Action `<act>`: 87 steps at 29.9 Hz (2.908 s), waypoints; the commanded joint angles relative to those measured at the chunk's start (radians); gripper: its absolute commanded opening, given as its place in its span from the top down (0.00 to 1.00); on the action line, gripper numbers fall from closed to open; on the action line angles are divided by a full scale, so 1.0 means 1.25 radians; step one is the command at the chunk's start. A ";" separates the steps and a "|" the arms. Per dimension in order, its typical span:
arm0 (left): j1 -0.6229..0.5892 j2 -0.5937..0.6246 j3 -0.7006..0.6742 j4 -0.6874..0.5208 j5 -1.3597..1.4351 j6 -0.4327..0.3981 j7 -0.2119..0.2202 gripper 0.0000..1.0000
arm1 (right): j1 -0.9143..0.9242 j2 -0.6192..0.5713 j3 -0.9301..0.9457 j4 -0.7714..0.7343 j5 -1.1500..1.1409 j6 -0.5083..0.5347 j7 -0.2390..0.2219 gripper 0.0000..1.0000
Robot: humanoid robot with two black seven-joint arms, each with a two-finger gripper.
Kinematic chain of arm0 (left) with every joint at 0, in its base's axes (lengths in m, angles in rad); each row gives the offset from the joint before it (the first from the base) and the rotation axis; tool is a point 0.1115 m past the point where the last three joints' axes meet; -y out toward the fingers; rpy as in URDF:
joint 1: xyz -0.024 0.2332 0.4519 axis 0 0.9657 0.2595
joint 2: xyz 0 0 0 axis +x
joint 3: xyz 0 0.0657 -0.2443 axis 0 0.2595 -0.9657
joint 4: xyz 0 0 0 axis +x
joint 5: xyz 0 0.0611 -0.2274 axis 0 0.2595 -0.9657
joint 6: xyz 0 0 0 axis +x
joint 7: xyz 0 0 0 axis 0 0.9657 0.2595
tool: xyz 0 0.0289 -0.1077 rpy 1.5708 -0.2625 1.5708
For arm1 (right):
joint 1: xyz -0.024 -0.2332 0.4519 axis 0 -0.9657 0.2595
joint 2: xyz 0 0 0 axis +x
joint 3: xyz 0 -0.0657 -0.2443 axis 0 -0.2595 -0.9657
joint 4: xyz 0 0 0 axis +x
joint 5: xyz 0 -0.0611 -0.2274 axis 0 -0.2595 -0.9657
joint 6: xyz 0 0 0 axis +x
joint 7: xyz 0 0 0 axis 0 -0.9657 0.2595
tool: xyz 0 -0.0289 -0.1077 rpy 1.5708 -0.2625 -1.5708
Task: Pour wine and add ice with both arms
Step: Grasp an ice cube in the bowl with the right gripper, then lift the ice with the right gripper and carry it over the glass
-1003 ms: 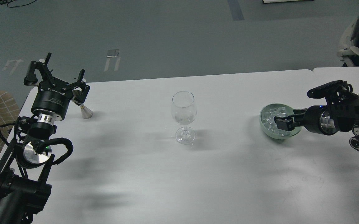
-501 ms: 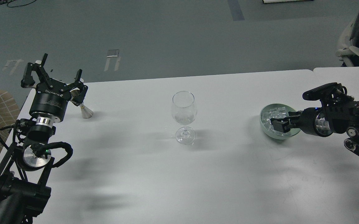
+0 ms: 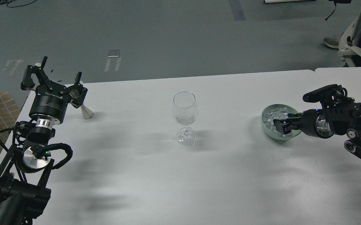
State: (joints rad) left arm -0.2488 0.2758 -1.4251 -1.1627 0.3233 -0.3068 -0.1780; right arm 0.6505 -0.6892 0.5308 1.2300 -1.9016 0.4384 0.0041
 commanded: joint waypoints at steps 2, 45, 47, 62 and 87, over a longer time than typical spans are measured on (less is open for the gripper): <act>0.000 0.001 -0.001 0.001 0.000 0.000 0.000 0.02 | 0.000 0.008 0.001 -0.011 0.001 -0.001 -0.001 0.53; 0.006 0.031 -0.018 -0.002 -0.001 0.001 0.001 0.02 | 0.009 -0.056 0.072 0.107 0.014 -0.003 0.005 0.93; 0.006 0.031 -0.018 -0.002 -0.001 0.001 0.001 0.02 | 0.009 -0.056 0.097 0.126 0.014 -0.003 0.005 0.93; 0.005 0.051 -0.020 -0.002 -0.001 0.001 0.001 0.02 | 0.167 0.159 0.146 0.173 0.013 0.003 -0.017 0.93; 0.008 0.053 -0.032 -0.004 0.000 0.000 0.001 0.02 | 0.200 0.208 0.052 0.265 0.013 0.008 -0.045 0.93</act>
State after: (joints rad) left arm -0.2393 0.3436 -1.4676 -1.1659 0.3222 -0.3068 -0.1771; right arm 0.9283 -0.4127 0.5969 1.5580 -1.8865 0.4474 -0.0526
